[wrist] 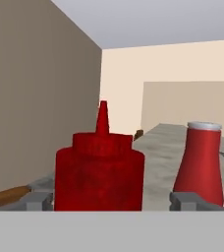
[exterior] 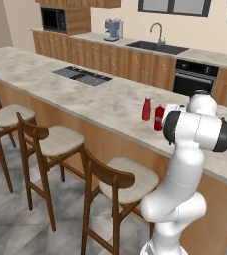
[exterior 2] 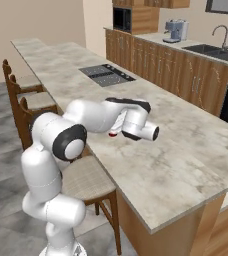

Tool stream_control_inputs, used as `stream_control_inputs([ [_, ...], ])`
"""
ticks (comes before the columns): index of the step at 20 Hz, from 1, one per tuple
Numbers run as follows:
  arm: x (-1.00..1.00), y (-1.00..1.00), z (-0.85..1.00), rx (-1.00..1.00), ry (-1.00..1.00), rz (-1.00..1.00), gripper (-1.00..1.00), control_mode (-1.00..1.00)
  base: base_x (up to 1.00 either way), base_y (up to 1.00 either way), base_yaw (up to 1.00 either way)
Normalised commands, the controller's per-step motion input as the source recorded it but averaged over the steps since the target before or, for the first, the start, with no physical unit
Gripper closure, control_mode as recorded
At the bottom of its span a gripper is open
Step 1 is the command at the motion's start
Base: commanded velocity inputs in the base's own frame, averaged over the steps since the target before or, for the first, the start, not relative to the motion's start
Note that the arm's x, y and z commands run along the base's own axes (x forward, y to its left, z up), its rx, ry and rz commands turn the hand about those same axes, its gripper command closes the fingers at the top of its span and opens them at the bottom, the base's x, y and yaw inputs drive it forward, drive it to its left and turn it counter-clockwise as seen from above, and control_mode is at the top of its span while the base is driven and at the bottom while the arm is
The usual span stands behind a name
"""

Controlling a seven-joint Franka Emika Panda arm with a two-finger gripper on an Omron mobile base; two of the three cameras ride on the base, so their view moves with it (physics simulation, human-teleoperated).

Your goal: The dining table condiment station is running low on ketchup. Refill the condiment station by opening the cabinet and taking the ketchup from the cabinet and placing it on the dining table.

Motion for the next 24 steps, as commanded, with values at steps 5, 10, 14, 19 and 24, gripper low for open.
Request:
stream_control_inputs([
  [5, -0.22, 0.00, 0.12, 0.00, 0.00, 0.00, -1.00, -1.00, 0.00, 0.00, 0.00],
  [10, -0.32, 0.00, 0.36, 0.00, 0.00, -0.02, -1.00, -1.00, 0.00, 0.00, 0.00],
  [14, -0.35, 0.00, 0.60, -0.04, 0.00, -0.04, -1.00, -1.00, 0.00, 0.00, 0.00],
  [19, -0.47, 0.11, 0.77, -0.11, 0.00, -0.09, -1.00, -1.00, 0.00, 0.00, 0.00],
  [24, -0.65, 0.32, 0.81, -0.13, 0.00, -0.11, -1.00, -1.00, 0.00, 0.00, 0.00],
])
